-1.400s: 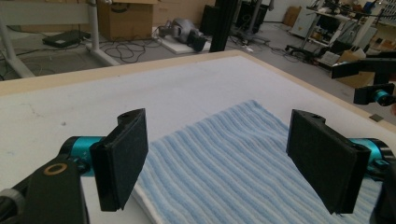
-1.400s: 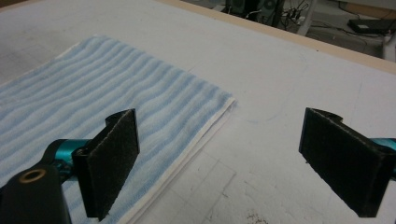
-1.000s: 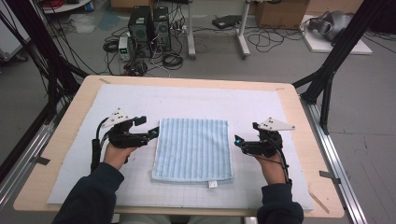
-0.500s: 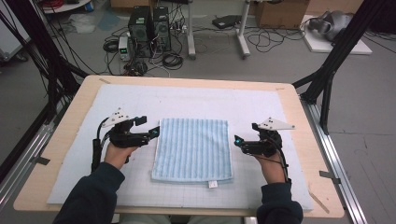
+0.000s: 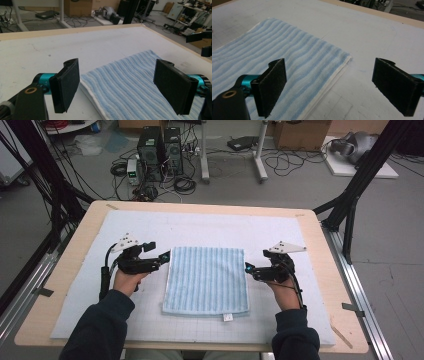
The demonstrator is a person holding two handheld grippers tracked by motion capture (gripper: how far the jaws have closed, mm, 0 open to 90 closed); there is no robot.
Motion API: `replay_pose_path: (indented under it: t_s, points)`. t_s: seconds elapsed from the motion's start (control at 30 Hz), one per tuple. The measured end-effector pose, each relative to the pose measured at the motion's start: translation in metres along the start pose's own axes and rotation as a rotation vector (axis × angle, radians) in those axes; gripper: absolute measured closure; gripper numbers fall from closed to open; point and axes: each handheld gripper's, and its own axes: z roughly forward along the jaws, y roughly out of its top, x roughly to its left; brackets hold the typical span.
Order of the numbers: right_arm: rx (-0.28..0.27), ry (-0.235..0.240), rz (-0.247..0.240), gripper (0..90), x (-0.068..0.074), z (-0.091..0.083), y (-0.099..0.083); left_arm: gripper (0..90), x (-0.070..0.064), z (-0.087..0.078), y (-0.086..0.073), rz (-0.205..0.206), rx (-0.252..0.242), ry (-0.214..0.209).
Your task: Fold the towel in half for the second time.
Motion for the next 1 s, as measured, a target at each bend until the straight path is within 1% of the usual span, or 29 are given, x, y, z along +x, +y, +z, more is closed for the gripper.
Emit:
replay_pose_path:
  t_s: [0.07, 0.1, 0.2, 0.23, 0.27, 0.3, 0.33, 0.37, 0.4, 0.43, 0.47, 0.57, 0.6, 0.67, 0.73, 0.77, 0.8, 0.83, 0.93, 1.0]
  points:
    - [0.019, 0.012, 0.007, 11.5, -0.001, 0.005, 0.002, 21.5, 0.003, 0.003, 0.003, 0.000, 0.012, 0.008]
    - [0.026, 0.012, 0.005, 11.5, -0.002, 0.007, 0.004, 21.5, 0.004, 0.005, 0.005, 0.002, 0.011, 0.011]
    - [0.047, 0.009, 0.015, 11.5, -0.003, 0.015, 0.007, 21.5, 0.007, 0.012, 0.009, -0.008, 0.005, 0.018]
    - [0.049, 0.007, 0.016, 11.5, -0.004, 0.017, 0.007, 21.6, 0.008, 0.015, 0.009, -0.011, 0.018, 0.020]
    - [0.055, 0.003, 0.025, 11.5, -0.005, 0.019, 0.008, 21.7, 0.010, 0.018, 0.010, -0.005, 0.045, 0.040]
    - [0.056, 0.002, 0.031, 11.5, -0.005, 0.021, 0.009, 22.4, 0.012, 0.023, 0.011, -0.006, 0.057, 0.059]
    - [0.059, 0.004, 0.036, 11.5, -0.006, 0.023, 0.010, 24.5, 0.013, 0.026, 0.012, -0.024, 0.062, 0.069]
    - [0.060, 0.006, 0.039, 11.5, -0.006, 0.025, 0.011, 24.8, 0.015, 0.030, 0.013, -0.029, 0.072, 0.067]
    - [0.064, 0.007, 0.038, 11.5, -0.006, 0.026, 0.012, 24.3, 0.016, 0.033, 0.014, -0.024, 0.073, 0.070]
    - [0.069, 0.009, 0.039, 11.5, -0.005, 0.028, 0.012, 25.0, 0.017, 0.036, 0.013, -0.019, 0.067, 0.068]
    - [0.073, 0.010, 0.037, 11.5, -0.005, 0.029, 0.013, 25.7, 0.018, 0.039, 0.011, -0.024, 0.071, 0.071]
    - [0.083, 0.012, 0.039, 11.6, -0.005, 0.034, 0.013, 26.8, 0.027, 0.049, 0.002, -0.039, 0.129, 0.103]
    - [0.090, 0.012, 0.043, 11.6, -0.006, 0.036, 0.013, 26.8, 0.029, 0.052, 0.000, -0.047, 0.135, 0.111]
    - [0.106, 0.008, 0.047, 11.6, -0.007, 0.040, 0.012, 28.3, 0.032, 0.057, -0.004, -0.050, 0.138, 0.121]
    - [0.118, 0.004, 0.054, 11.6, -0.009, 0.043, 0.011, 30.0, 0.034, 0.063, -0.008, -0.049, 0.154, 0.134]
    - [0.118, -0.004, 0.056, 11.6, -0.010, 0.044, 0.011, 30.1, 0.035, 0.066, -0.011, -0.057, 0.158, 0.139]
    - [0.118, -0.007, 0.059, 11.6, -0.011, 0.045, 0.011, 30.8, 0.036, 0.068, -0.013, -0.052, 0.165, 0.148]
    - [0.120, -0.013, 0.065, 11.7, -0.011, 0.045, 0.010, 31.3, 0.037, 0.070, -0.015, -0.060, 0.166, 0.150]
    - [0.124, -0.015, 0.067, 11.7, -0.012, 0.046, 0.010, 32.2, 0.039, 0.076, -0.020, -0.061, 0.181, 0.152]
    - [0.124, -0.013, 0.065, 11.7, -0.012, 0.045, 0.010, 33.1, 0.038, 0.077, -0.020, -0.058, 0.184, 0.161]
